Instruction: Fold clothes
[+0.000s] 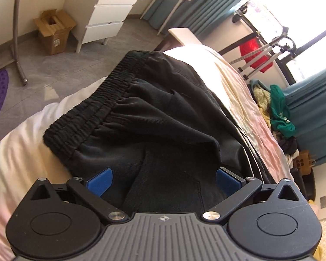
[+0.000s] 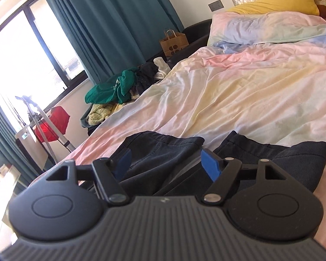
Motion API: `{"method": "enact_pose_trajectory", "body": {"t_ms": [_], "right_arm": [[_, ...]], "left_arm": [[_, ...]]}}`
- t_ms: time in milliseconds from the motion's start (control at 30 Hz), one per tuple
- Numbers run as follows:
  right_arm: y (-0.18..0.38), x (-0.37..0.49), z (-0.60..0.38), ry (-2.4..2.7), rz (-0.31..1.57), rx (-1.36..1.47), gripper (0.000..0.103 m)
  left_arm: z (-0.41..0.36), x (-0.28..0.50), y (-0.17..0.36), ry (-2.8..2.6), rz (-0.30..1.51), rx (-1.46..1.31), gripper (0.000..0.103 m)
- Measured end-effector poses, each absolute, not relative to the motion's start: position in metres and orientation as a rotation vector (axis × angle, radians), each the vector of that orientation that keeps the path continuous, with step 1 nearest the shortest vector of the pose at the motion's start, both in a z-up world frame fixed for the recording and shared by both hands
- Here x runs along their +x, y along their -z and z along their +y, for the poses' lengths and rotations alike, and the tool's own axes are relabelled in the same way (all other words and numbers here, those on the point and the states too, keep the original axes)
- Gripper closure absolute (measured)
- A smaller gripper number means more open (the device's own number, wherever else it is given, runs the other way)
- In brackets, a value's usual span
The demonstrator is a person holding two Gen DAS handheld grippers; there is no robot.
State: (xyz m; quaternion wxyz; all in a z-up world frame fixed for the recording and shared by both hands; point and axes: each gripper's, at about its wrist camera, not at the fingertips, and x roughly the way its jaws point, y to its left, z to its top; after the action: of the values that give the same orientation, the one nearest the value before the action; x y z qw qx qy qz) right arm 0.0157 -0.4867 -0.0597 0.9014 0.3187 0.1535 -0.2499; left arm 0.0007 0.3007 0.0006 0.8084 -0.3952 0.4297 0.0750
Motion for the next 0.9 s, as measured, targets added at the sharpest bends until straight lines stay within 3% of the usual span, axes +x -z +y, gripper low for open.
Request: {"method": "enact_pose_trajectory", "body": {"t_ms": [133, 567, 900], "right_arm": [[0.067, 0.022, -0.483, 0.524, 0.367, 0.642, 0.029], [0.085, 0.009, -0.504, 0.664, 0.404, 0.777, 0.029], [0.092, 0.008, -0.511, 0.714, 0.405, 0.824, 0.029]], "left_arm": [[0.333, -0.027, 0.010, -0.224, 0.901, -1.024, 0.000], [0.332, -0.003, 0.082, -0.346, 1.063, -1.117, 0.002], [0.351, -0.016, 0.090, -0.282, 0.876, -1.265, 0.004]]}}
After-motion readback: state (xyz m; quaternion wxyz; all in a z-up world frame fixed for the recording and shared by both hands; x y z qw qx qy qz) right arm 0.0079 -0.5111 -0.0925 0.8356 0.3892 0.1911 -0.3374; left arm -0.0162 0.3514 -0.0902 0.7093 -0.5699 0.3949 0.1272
